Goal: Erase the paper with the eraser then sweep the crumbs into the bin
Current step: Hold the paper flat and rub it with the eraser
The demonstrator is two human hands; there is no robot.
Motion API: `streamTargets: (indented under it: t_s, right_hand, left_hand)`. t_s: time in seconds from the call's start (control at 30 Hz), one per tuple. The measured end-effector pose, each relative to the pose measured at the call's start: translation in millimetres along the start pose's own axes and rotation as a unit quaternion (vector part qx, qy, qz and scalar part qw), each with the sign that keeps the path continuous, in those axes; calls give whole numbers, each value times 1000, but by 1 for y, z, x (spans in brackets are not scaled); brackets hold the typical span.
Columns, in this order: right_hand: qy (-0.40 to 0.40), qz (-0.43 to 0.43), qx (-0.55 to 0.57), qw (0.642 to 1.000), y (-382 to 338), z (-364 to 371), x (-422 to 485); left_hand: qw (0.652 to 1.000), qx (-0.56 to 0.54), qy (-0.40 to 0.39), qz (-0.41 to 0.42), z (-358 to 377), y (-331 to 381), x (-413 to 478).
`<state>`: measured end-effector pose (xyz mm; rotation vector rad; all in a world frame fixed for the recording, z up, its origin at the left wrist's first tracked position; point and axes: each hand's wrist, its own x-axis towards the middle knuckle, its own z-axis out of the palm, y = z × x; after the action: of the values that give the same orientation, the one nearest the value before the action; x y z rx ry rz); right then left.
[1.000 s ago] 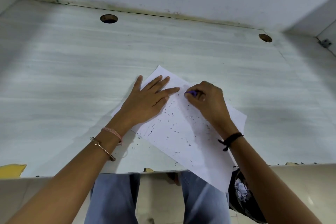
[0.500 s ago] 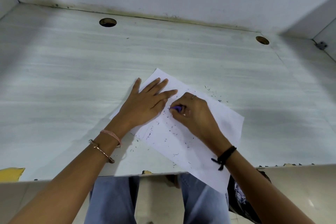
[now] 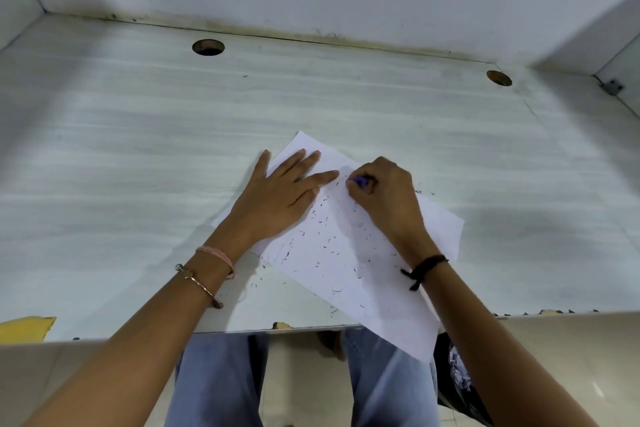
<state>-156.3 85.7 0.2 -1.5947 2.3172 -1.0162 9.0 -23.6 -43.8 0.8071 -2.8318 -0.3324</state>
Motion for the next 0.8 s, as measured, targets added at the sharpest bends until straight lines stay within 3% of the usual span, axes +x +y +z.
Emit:
streamTargets:
  t_s: [0.13,0.27,0.57,0.7,0.8]
  right_hand:
    - [-61,-76,-4,995,-16,12,-23]
    - [8,27,41,999,12,-4,4]
    - [21,132,265,955,21,-17,5]
    - [10,101,192,976,22,-14,8]
    - [-35,25,104,994,16,-7,6]
  left_hand:
    - [1000,3,5,2,1,-1,0]
    - [1000,-18,17,8,-1,2,-1]
    - [997,8,66,-25,-1,28,22]
    - [999,-1,23,-41,8,36,26]
    - [999,17,-4,-49,9,35,26]
